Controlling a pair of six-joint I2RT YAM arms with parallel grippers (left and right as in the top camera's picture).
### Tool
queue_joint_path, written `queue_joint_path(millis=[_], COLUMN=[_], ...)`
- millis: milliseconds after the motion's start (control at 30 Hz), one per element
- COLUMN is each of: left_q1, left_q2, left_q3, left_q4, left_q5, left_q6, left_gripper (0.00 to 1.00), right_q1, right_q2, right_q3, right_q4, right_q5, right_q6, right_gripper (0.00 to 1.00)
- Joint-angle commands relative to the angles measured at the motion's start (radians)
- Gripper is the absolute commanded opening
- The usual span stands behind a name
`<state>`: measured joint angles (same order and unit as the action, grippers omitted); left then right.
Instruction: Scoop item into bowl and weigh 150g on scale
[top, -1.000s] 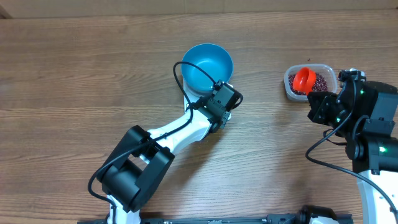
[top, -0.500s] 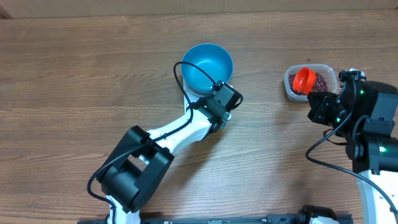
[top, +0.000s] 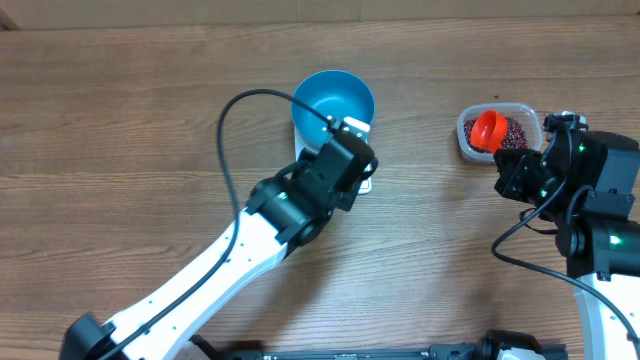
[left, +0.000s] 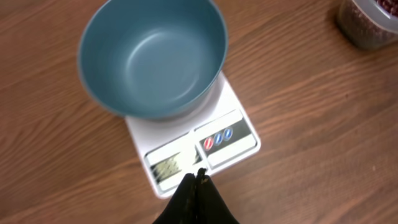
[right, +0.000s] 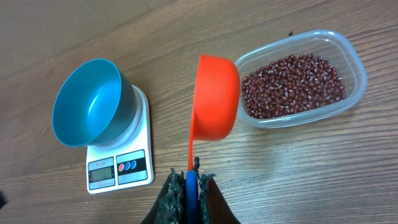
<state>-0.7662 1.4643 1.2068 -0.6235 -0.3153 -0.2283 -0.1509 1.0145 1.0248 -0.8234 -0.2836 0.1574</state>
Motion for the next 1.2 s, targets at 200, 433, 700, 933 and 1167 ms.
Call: queue_joint_path(millis=[200, 433, 700, 933, 1167], left_q1=[0.142, 0.271, 0.295, 0.295, 0.295], left_q2=[-0.135, -0.151, -0.144, -0.144, -0.144], left_q3=[0.002, 0.002, 0.002, 0.002, 0.002], left_q4=[-0.125, -0.150, -0.165, -0.163, -0.166], left_q5=[0.126, 0.208, 0.442, 0.438, 0.439], left_q6=[0.122, 0.147, 0.274, 0.285, 0.285], left_gripper=[0.04, 0.04, 1.00, 1.00, 1.00], right_q1=[-0.004, -0.004, -0.004, -0.004, -0.004], right_q2=[-0.002, -0.002, -0.002, -0.002, -0.002], right_q3=[0.022, 0.022, 0.022, 0.022, 0.022], right_q4=[-0.002, -0.002, -0.002, -0.003, -0.019], right_q5=[0.006, 0.006, 0.005, -0.010, -0.009], right_q6=[-0.002, -0.002, -0.002, -0.002, -0.002], right_gripper=[0.04, 0.04, 0.04, 0.05, 0.09])
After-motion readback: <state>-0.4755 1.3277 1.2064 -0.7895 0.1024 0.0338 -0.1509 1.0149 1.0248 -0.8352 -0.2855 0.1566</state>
